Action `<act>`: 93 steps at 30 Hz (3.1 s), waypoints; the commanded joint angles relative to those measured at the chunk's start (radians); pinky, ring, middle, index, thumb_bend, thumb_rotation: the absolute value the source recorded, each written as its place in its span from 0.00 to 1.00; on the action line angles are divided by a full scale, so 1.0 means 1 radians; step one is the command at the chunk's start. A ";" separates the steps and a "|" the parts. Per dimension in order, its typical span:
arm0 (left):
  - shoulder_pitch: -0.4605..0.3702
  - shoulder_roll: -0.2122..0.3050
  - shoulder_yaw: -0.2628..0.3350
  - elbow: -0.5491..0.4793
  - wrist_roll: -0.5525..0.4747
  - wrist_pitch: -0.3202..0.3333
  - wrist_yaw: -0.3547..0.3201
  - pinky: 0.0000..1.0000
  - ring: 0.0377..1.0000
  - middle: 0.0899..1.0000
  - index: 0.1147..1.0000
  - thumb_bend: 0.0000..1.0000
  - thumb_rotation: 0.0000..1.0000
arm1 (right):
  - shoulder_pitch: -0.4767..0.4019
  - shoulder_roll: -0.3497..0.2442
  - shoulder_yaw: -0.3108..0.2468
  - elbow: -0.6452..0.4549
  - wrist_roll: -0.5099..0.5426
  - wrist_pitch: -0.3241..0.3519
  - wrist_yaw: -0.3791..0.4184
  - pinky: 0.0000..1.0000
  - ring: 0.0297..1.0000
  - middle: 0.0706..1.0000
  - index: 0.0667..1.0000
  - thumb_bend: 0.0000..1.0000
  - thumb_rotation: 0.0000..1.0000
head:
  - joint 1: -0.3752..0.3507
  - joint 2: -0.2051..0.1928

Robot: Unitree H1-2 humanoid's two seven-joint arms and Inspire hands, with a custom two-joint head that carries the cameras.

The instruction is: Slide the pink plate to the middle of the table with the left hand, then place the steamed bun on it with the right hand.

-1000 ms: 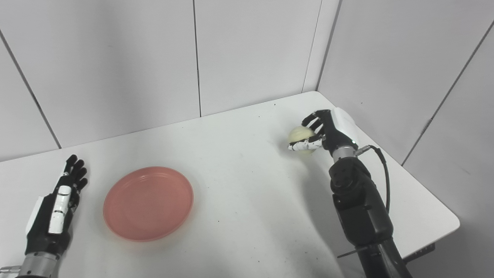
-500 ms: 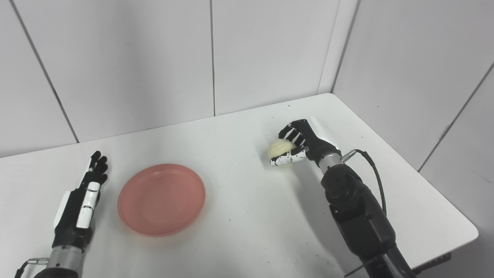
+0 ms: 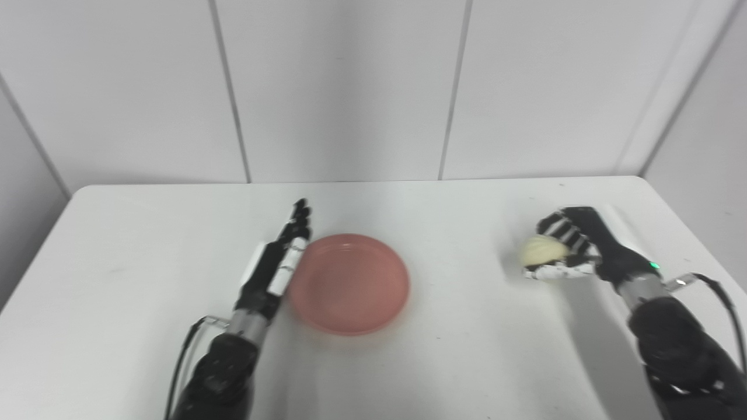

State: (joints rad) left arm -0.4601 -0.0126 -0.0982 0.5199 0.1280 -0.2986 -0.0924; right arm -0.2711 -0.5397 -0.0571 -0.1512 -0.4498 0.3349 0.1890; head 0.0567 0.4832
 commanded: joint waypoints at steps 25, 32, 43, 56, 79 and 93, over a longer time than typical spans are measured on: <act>-0.087 -0.136 -0.063 0.261 0.114 -0.077 0.200 0.93 0.98 0.99 0.99 0.70 1.00 | -0.009 -0.104 -0.056 -0.100 0.215 -0.186 0.052 0.25 0.29 0.43 0.46 0.52 0.00 | 0.095 -0.021; -0.099 -0.141 -0.063 0.290 0.117 -0.096 0.211 0.93 0.98 1.00 1.00 0.69 1.00 | -0.050 -0.058 -0.003 -0.142 0.244 -0.179 0.089 0.28 0.37 0.46 0.47 0.51 0.00 | 0.104 -0.029; -0.067 -0.124 -0.055 0.250 0.104 -0.098 0.195 0.92 0.98 0.99 1.00 0.70 1.00 | -0.151 0.062 0.186 -0.151 0.113 -0.155 0.124 0.26 0.37 0.45 0.47 0.51 0.00 | 0.056 -0.047; 0.002 -0.070 -0.046 0.125 0.058 -0.080 0.121 0.95 0.98 0.98 0.99 0.65 1.00 | -0.206 0.166 0.301 0.023 -0.025 -0.165 0.126 0.27 0.36 0.44 0.48 0.51 0.00 | -0.072 -0.041; 0.066 -0.021 -0.033 -0.067 -0.031 0.026 0.015 0.95 0.99 1.00 0.99 0.60 1.00 | -0.242 0.235 0.338 0.129 -0.171 -0.195 0.058 0.27 0.37 0.45 0.47 0.51 0.00 | -0.215 -0.006; 0.068 -0.019 -0.036 -0.071 -0.041 0.028 0.003 0.98 1.00 1.00 1.00 0.60 1.00 | -0.237 0.220 0.339 0.181 -0.135 -0.277 0.026 0.53 0.63 0.76 0.74 0.60 0.04 | -0.211 0.003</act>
State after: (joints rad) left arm -0.4162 -0.0452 -0.1372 0.4357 0.0914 -0.2532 -0.0880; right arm -0.4769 -0.3128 0.2935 0.0484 -0.5928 0.1048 0.2400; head -0.1580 0.4847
